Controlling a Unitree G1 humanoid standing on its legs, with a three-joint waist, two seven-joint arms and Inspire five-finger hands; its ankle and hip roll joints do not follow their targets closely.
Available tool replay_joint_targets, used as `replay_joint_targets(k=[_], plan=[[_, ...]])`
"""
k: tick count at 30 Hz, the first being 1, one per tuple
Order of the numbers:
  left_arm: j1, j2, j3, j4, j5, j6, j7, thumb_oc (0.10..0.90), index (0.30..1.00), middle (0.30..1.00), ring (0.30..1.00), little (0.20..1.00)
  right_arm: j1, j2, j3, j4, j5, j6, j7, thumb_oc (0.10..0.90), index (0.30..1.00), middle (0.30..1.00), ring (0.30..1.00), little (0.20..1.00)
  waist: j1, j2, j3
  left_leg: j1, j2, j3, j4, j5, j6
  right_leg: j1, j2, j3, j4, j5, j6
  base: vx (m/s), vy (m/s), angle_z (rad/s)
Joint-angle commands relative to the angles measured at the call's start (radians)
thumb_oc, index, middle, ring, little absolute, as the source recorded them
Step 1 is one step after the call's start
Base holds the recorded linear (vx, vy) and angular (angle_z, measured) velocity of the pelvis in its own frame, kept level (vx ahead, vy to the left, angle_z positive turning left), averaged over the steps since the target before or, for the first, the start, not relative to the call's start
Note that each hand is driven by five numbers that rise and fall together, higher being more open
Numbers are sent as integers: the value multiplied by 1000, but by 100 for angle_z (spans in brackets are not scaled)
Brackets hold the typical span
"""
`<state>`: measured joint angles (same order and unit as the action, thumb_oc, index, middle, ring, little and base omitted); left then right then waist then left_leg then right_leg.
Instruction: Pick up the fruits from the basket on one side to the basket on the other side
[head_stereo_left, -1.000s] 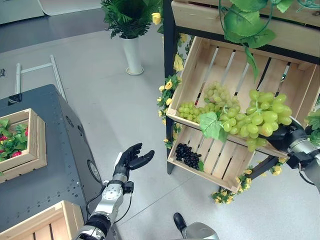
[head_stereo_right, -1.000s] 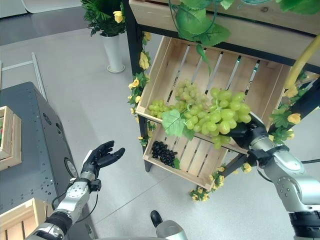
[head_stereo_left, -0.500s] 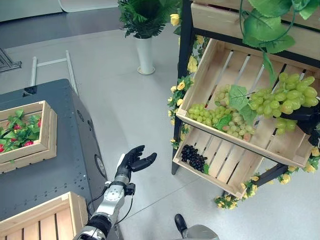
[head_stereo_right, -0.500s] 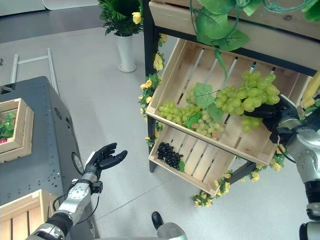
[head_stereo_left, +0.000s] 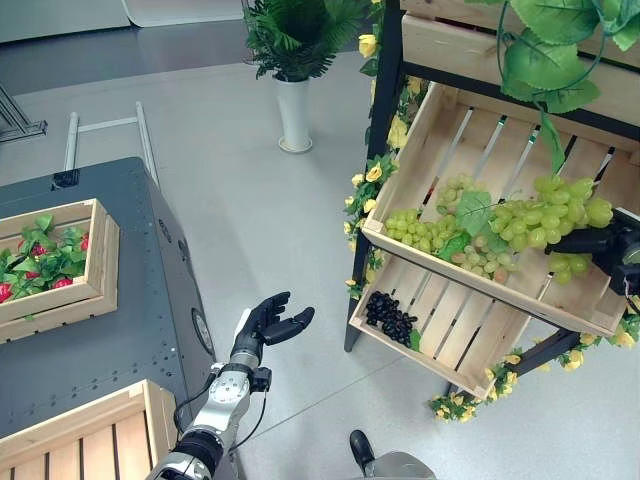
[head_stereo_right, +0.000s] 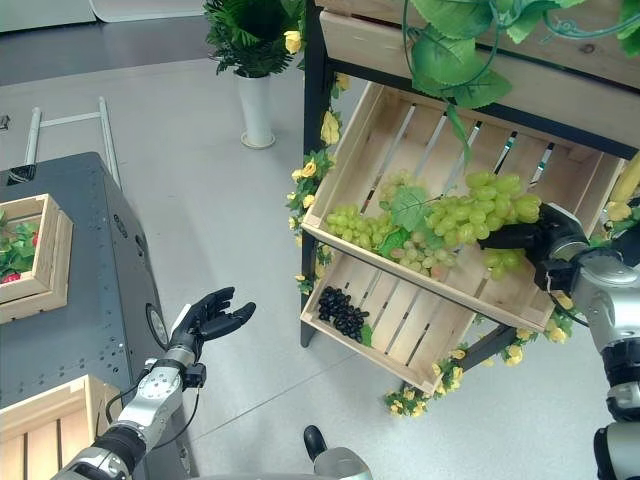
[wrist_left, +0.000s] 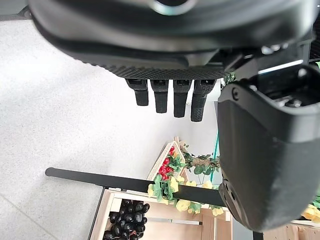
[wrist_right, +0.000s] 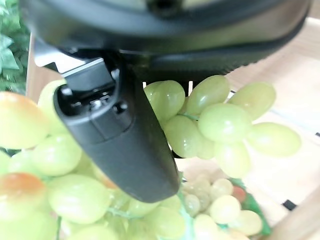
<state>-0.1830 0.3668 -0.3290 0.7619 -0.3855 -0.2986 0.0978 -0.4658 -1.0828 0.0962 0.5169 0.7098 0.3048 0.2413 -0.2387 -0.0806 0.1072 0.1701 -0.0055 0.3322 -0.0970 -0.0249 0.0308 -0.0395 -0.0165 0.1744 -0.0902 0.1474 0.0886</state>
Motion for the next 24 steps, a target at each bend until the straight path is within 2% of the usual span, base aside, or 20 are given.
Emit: replay_joint_targets(k=[1,9,17,21,24], plan=[[-88,40,-24,-47,19,-80,1,800,900,900,900,900,-257,-86,-1,139,-33,-74,9,800,900,900,900,900,69,-3,-41,-21,-21,-72,10,-67,8,71,69,-67,3,-73,-29,0,0,0],[-82,37,-18,-46,8,-82,-11,800,900,900,900,900,-258,-88,-12,103,-27,-81,9,800,900,900,900,900,59,4,-43,-14,-23,-68,10,-72,8,76,68,-65,3,-76,-29,0,0,0],[-73,19,0,-25,0,-89,-18,800,900,900,900,900,-221,-65,-36,-6,-30,-99,-3,800,900,900,900,900,48,7,-46,-13,-22,-60,10,-70,9,75,68,-59,3,-77,-31,0,0,0],[-69,13,6,-23,7,-86,-14,800,900,900,900,900,-198,-59,-54,-77,-41,-131,-36,800,900,900,900,900,40,9,-48,-13,-21,-57,10,-70,9,74,69,-53,3,-77,-31,0,0,0],[-61,13,16,-20,5,-90,-6,800,900,900,900,900,-155,-50,-95,-200,-79,-183,-88,800,900,900,900,900,29,12,-49,-15,-21,-52,10,-71,10,71,70,-46,3,-78,-29,0,0,0]])
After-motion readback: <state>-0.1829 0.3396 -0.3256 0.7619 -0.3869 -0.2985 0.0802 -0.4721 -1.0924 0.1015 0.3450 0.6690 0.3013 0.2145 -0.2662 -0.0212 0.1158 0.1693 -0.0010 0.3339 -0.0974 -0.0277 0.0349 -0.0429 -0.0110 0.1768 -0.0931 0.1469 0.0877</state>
